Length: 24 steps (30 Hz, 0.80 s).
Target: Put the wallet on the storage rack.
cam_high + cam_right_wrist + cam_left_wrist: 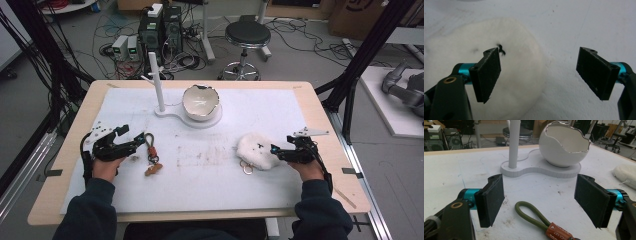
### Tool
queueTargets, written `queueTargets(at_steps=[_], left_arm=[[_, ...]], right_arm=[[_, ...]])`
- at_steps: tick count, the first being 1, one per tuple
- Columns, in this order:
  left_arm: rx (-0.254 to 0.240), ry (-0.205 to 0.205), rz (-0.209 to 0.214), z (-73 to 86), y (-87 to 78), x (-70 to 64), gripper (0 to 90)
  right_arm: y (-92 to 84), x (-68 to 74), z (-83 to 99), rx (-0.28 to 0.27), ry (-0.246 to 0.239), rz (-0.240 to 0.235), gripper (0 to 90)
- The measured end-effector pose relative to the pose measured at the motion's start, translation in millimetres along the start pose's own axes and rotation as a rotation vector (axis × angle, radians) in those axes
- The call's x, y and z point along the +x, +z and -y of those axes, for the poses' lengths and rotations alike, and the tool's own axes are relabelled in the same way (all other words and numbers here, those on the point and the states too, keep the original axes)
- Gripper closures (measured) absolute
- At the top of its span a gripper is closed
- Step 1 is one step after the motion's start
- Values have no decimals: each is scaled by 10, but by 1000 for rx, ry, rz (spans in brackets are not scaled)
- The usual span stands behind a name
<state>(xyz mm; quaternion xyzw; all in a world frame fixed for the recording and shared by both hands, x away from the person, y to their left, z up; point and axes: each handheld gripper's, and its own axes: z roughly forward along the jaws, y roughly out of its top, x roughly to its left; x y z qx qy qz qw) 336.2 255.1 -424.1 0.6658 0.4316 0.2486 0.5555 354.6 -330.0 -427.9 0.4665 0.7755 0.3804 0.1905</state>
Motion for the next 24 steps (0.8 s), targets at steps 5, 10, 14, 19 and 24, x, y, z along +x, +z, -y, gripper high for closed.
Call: queueTargets(at_steps=[5, 10, 14, 19, 24], left_arm=[[2, 1, 2, 4, 9, -2, 238], [15, -1, 9, 12, 28, -7, 239], [25, 8, 16, 17, 50, -22, 244], [33, 6, 25, 24, 73, -41, 264], [22, -6, 75, 14, 89, -85, 277]], right_arm=[[79, -3, 39, 82, 7, -31, 242], [165, 55, 56, 167, 31, -127, 330], [136, 50, 19, 175, 3, -132, 648], [7, 81, -68, 23, -52, -157, 803], [-23, 279, -189, -117, -139, -230, 813]])
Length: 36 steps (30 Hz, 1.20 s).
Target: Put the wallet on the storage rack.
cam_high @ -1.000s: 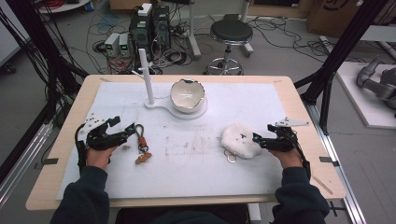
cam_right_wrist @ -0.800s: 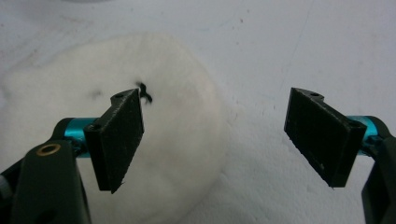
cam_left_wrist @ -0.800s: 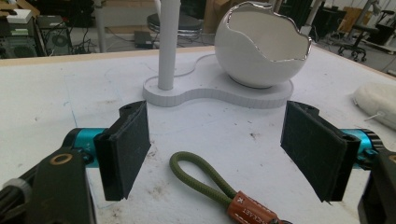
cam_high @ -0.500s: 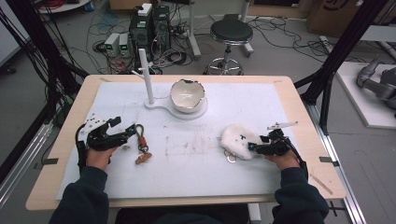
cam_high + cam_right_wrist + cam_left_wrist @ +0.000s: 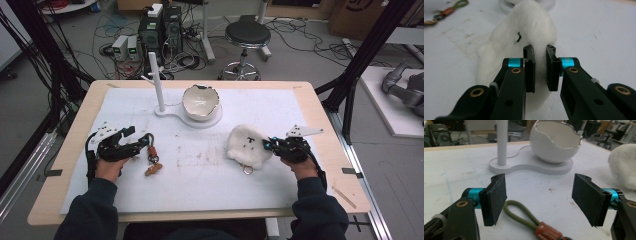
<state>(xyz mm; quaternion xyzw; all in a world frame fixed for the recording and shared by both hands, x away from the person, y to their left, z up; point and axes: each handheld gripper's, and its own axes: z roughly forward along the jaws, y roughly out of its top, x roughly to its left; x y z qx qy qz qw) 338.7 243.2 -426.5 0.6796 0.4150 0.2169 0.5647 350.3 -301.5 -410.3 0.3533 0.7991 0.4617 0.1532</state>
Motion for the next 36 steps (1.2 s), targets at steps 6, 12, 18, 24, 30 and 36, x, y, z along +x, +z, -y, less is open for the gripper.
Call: queueTargets(at_steps=[6, 12, 18, 24, 30, 36], left_arm=[[-32, -3, 153, -73, 108, -199, 277], [16, 33, 269, -124, 302, -517, 256], [45, 72, 346, -141, 438, -739, 257], [66, 67, 406, -120, 518, -837, 268], [125, 100, 508, -71, 610, -952, 471], [101, 115, 476, -96, 562, -973, 758]], right_arm=[[65, 181, -146, -97, -59, -86, 816], [152, 359, -253, -144, -111, -165, 815], [269, 546, -312, -138, -166, -240, 814], [358, 698, -367, -134, -209, -299, 814], [445, 786, -382, -106, -229, -344, 813], [476, 751, -371, -97, -142, -298, 666]])
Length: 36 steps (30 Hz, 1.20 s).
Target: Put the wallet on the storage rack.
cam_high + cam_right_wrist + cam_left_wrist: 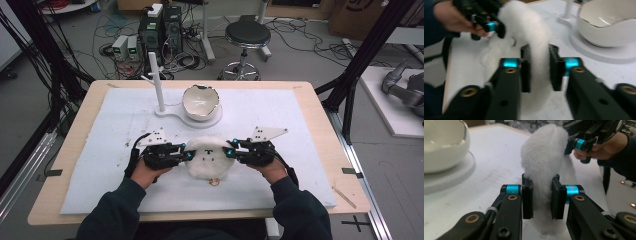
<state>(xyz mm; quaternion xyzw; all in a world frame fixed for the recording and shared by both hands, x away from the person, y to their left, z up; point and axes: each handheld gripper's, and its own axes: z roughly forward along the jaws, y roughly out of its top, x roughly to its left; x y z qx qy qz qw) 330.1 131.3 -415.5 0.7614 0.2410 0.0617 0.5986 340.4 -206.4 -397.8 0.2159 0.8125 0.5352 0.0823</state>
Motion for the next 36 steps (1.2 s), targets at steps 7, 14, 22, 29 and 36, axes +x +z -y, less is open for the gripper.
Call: queueTargets(at_steps=[7, 14, 22, 29, 36], left_arm=[[-170, -28, -49, -40, -168, 57, 765], [-167, 2, -36, -30, -135, 13, 763], [26, -18, -21, 57, 24, 10, 735], [-14, 28, -113, -13, -52, 23, 465], [13, 112, -58, 7, -23, -31, 735]], right_arm=[[88, -103, 115, 31, 158, 0, 366], [271, 2, 117, 111, 98, -103, 697], [18, -55, 33, -33, 54, 21, 791], [-1, -2, -22, 37, -65, 86, 794], [10, 28, -31, 8, -54, 29, 755]])
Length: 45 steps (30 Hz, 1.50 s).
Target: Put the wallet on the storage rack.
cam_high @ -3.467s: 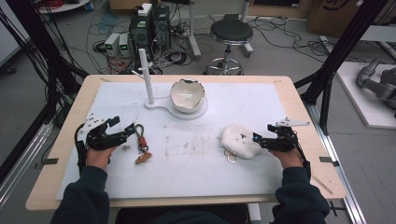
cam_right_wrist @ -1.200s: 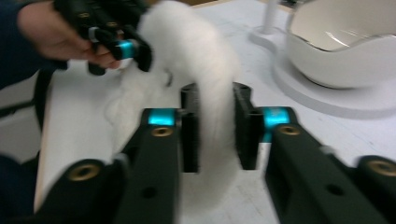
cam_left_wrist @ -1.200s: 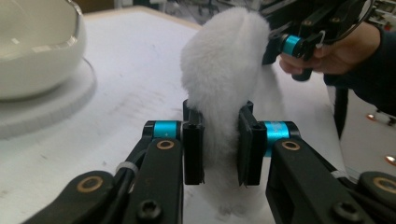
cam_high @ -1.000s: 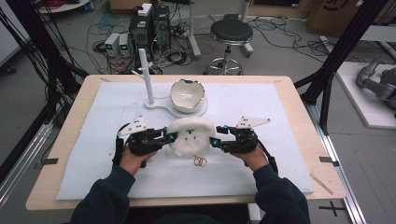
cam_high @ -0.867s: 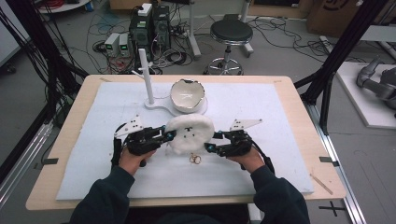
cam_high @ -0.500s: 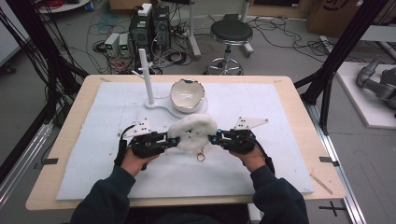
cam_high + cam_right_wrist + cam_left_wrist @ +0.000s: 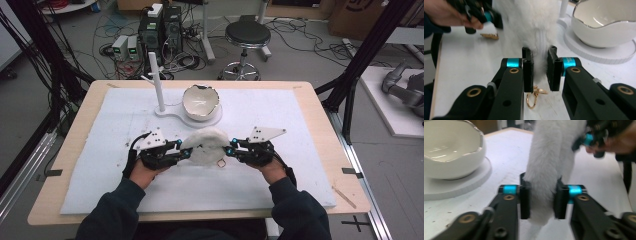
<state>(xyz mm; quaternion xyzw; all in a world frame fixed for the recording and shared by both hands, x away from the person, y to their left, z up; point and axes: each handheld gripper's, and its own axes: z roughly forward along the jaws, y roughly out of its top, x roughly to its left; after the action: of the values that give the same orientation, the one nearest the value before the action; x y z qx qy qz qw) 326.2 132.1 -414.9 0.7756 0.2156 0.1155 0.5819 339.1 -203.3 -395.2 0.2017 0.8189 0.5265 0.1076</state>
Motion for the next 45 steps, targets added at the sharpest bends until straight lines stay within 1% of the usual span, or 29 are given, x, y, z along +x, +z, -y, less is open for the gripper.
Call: queueTargets(at_steps=[1, 2, 3, 4, 6, 7, 8, 9, 10, 12, 13, 16, 18, 19, 20, 22, 24, 25, 26, 28, 30, 32, 35, 39, 40, 41, 43, 44, 45], left_arm=[[-16, 7, 12, -7, -6, -8, 750], [-26, 16, 19, -16, -13, -14, 760], [-33, 18, 25, -20, -20, -14, 763], [-37, 12, 35, -22, -27, -7, 763], [-53, 10, 42, -24, -31, -4, 764], [-61, 10, 51, -25, -34, -5, 764], [-64, 12, 61, -27, -31, -10, 764], [-57, 10, 63, -24, -21, -17, 764], [-38, 4, 56, -18, -11, -18, 763], [-4, -25, 38, -6, 11, -4, 753], [11, -30, 31, -1, 18, 2, 748], [39, -43, 6, 17, 39, 4, 730], [58, -75, -32, 27, 32, 36, 683], [56, -87, -45, 32, 17, 56, 657], [47, -99, -79, 37, -25, 94, 629], [18, -136, -138, 41, -120, 175, 525], [-11, -142, -201, 44, -251, 261, 491], [-21, -149, -224, 48, -304, 297, 449], [-34, -163, -258, 57, -394, 356, 407], [-48, -168, -325, 82, -536, 439, 327], [-79, -192, -363, 117, -662, 512, 215], [-105, -197, -386, 150, -763, 575, 190], [-112, -201, -409, 189, -846, 630, 189], [-104, -217, -427, 203, -868, 655, 190], [-106, -215, -430, 204, -869, 655, 190], [-105, -217, -433, 203, -867, 657, 190], [-108, -219, -432, 205, -869, 660, 190], [-109, -219, -433, 207, -869, 662, 190], [-109, -220, -431, 209, -873, 668, 190]], right_arm=[[-13, -21, 4, -28, 34, -8, 687], [-25, -49, 13, -55, 81, -15, 573], [-30, -75, 24, -70, 117, 0, 474], [-26, -99, 39, -65, 145, 7, 427], [9, -131, 79, -50, 192, -28, 393], [30, -132, 89, -39, 202, -45, 396], [57, -122, 93, -26, 206, -63, 427], [79, -109, 88, -28, 201, -95, 537], [78, -90, 74, -42, 182, -116, 678], [52, -45, 29, -70, 129, -93, 743], [39, -35, 12, -78, 107, -82, 756], [39, -1, -19, -69, 48, -39, 765], [46, 8, -45, -67, 27, -21, 769], [46, 11, -64, -69, 16, -9, 770], [47, 9, -81, -66, 6, 0, 770], [47, -9, -138, -75, -9, 18, 770], [57, -35, -207, -71, -26, 45, 770], [69, -56, -248, -71, -35, 47, 770], [78, -73, -282, -72, -38, 49, 770], [119, -122, -395, -74, -54, 62, 770], [163, -179, -511, -69, -65, 66, 769], [216, -245, -639, -67, -87, 75, 769], [299, -357, -841, -59, -104, 83, 769], [427, -516, -1084, -34, -134, 105, 769], [459, -557, -1131, -37, -141, 111, 769], [488, -597, -1184, -29, -138, 113, 769], [540, -660, -1261, -35, -153, 126, 769], [565, -694, -1302, -23, -157, 130, 769], [590, -721, -1337, -14, -176, 142, 769]])
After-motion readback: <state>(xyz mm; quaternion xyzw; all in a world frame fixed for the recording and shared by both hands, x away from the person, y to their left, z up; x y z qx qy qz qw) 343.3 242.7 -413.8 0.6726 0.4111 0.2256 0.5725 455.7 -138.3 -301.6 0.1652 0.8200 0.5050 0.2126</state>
